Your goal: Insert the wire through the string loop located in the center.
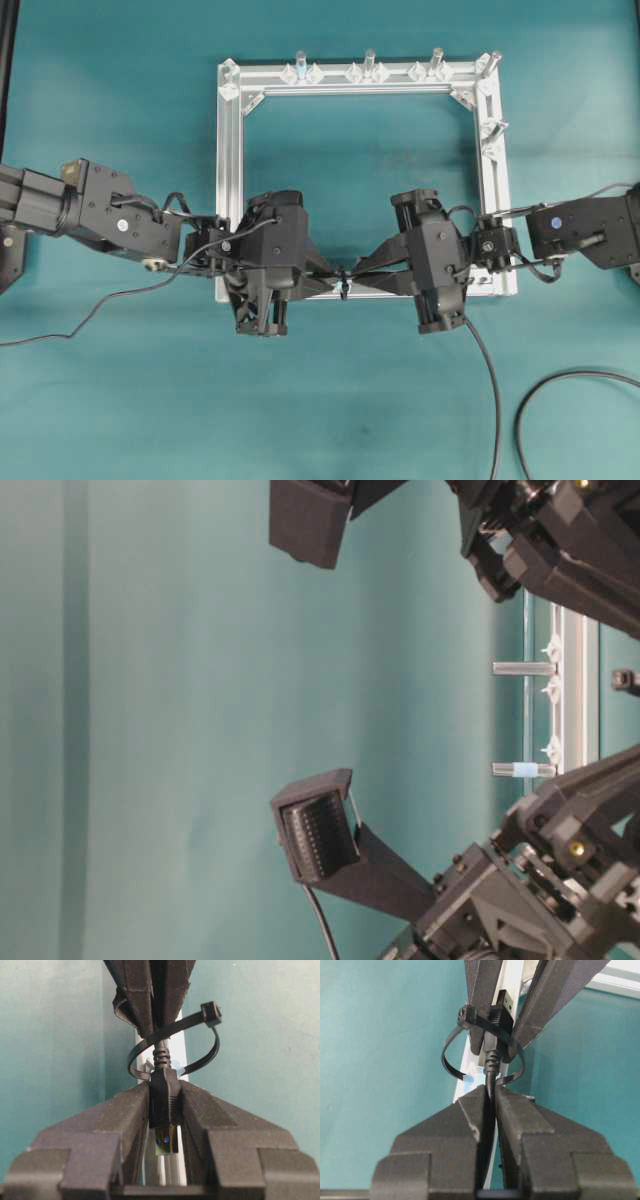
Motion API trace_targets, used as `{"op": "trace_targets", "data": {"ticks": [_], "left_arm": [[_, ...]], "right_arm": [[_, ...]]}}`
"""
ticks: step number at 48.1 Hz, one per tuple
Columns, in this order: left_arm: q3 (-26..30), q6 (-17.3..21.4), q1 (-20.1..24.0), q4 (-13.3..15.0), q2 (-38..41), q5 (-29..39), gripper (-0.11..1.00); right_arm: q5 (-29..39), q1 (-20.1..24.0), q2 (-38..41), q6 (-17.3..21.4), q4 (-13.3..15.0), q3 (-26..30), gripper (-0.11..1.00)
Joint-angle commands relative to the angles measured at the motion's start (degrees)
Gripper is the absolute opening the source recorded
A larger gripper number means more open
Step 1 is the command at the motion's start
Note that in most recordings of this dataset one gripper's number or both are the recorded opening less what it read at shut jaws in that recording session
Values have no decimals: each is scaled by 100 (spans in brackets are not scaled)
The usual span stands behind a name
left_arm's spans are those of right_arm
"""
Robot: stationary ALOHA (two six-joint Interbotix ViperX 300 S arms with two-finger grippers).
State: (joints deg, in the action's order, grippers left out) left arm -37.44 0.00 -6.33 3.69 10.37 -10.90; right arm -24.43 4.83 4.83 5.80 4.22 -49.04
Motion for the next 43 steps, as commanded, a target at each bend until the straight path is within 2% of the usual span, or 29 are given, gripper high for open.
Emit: {"op": "trace_targets", "data": {"ticks": [1,6,14,18,21,23,43], "left_arm": [[62,53,-26,-18,-185,-35,19],[62,53,-26,-18,-202,-35,19],[62,53,-18,-18,-202,-26,19],[62,53,-26,-18,-202,-18,19],[62,44,-26,-18,-202,-18,19],[62,53,-26,-18,-202,-18,19],[-26,44,-18,-18,-272,0,19]], "right_arm": [[220,-18,-70,-18,9,141,8],[439,-18,-70,-26,35,176,8],[387,-18,-70,18,88,202,10],[378,-18,-70,26,70,211,29],[378,-18,-70,44,62,229,48],[378,-18,-70,44,70,229,53],[404,-18,-272,44,70,167,52]]}}
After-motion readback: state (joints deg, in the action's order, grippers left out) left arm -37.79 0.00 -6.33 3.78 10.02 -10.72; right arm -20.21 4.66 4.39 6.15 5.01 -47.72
